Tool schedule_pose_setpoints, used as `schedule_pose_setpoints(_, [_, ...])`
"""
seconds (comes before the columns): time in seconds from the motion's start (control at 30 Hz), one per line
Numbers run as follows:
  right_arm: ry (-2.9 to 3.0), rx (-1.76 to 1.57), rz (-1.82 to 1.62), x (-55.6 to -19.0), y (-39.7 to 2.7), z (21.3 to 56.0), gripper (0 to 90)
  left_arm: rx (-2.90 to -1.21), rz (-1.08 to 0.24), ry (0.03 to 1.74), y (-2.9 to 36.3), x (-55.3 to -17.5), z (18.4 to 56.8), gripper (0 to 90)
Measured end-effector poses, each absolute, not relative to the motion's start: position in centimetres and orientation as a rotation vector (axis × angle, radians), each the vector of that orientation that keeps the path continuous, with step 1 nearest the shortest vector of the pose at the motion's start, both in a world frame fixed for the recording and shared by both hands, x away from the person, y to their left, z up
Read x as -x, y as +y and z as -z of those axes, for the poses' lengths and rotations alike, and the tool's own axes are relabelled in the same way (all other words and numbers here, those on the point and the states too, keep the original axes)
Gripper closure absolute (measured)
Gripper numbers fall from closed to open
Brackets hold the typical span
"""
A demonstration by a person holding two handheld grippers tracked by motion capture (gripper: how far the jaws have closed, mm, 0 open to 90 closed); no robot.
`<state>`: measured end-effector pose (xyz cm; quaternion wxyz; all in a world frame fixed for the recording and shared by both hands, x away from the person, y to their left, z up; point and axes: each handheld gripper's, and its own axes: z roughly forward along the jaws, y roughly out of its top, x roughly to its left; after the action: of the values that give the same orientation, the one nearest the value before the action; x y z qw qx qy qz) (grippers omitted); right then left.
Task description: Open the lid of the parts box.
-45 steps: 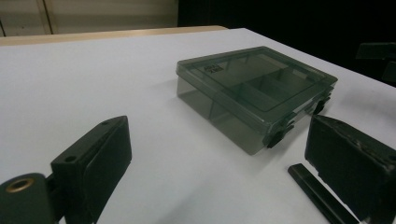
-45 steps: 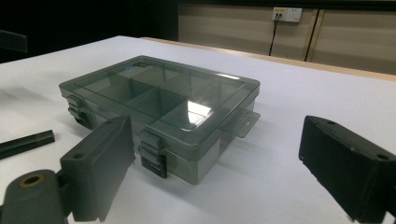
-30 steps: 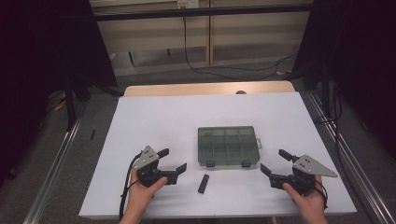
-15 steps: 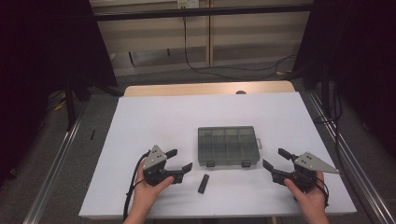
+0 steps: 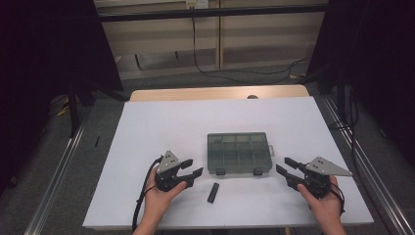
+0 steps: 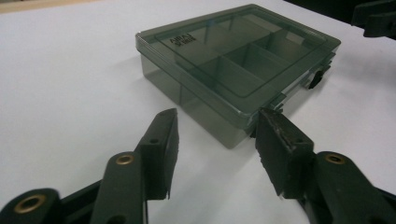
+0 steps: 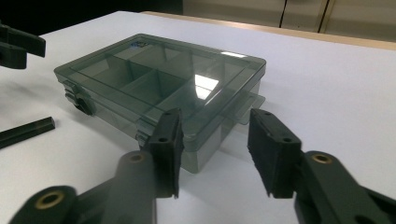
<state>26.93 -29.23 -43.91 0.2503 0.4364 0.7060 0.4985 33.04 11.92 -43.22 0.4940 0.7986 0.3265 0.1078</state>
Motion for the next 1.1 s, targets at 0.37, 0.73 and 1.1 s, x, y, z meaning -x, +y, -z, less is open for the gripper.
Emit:
schedule_pose_setpoints(0.37, [1.951,-1.205,-1.331,-27.2,-28.7,43.7,63.6,-1.947,-0.209,0.794,10.9,-34.0,42.7,63.1])
schedule_pose_setpoints(0.73, [1.935,-1.265,-1.293,-28.1,-28.8,43.7,71.1,-1.977,-0.183,0.78,10.5,-34.7,42.9,80.7])
schedule_pose_setpoints(1.1, [1.963,-1.218,-1.267,-27.7,-29.1,43.8,81.2,-1.997,-0.159,0.744,10.2,-34.3,43.1,88.9])
